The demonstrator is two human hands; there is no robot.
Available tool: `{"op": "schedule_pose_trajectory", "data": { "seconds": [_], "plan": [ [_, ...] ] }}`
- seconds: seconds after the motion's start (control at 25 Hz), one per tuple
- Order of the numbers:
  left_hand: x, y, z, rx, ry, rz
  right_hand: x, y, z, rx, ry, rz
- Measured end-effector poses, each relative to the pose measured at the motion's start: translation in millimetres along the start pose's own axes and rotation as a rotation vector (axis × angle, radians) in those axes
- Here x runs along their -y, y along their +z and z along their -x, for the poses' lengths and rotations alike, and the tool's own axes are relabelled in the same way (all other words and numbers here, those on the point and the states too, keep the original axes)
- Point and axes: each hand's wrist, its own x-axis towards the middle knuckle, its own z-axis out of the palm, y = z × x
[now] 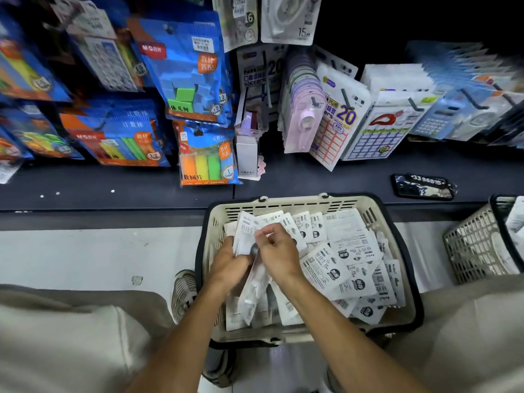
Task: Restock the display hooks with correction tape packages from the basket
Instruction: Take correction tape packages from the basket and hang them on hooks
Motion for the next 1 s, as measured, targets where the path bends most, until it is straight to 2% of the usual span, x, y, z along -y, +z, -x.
{"op": "schedule_pose_trajectory", "data": {
  "seconds": [0.16,0.28,0.32,0.36,0.44,0.48,0.52,0.6,0.68,0.8,0.88,0.96,1.0],
  "plan": [
    [7,-9,-2,0.132,-0.120,0.256,-16,-6,8,0.303,0.133,-0.155],
    [22,-4,0,0.120,-0.140,0.159,-29,-12,8,0.358,0.074,-0.027],
    [26,-3,0,0.095,-0.138,0.147,-30,-12,6,0.325,0.078,-0.020],
    [28,-2,-1,0.076,-0.129,0.137,-29,-13,2,0.225,0.079,0.014],
    [24,1,-1,0.038,-0.094,0.073,-31,-23,-12,-0.090,0.051,0.232],
    [21,3,-3,0.013,-0.080,0.049,-31,-29,-19,-0.163,0.065,0.347],
    [18,5,-4,-0.014,-0.069,0.051,-31,-33,-27,-0.159,0.124,0.386],
    [14,5,-6,-0.070,-0.031,0.099,-27,-36,-42,-0.083,0.280,0.300],
    [12,2,-12,-0.115,0.008,0.171,-22,-39,-51,-0.056,0.337,0.115],
    [8,-5,-19,-0.141,0.032,0.235,-16,-73,-58,-0.128,0.181,-0.224],
    [8,-4,-20,-0.154,0.015,0.232,-11,-117,-65,-0.114,0.068,-0.409],
    [7,-1,-17,-0.138,-0.003,0.216,-1,-153,-71,0.040,0.078,-0.527],
    [7,1,-16,-0.119,-0.015,0.190,5,-157,-70,0.133,0.116,-0.495]
  ]
}}
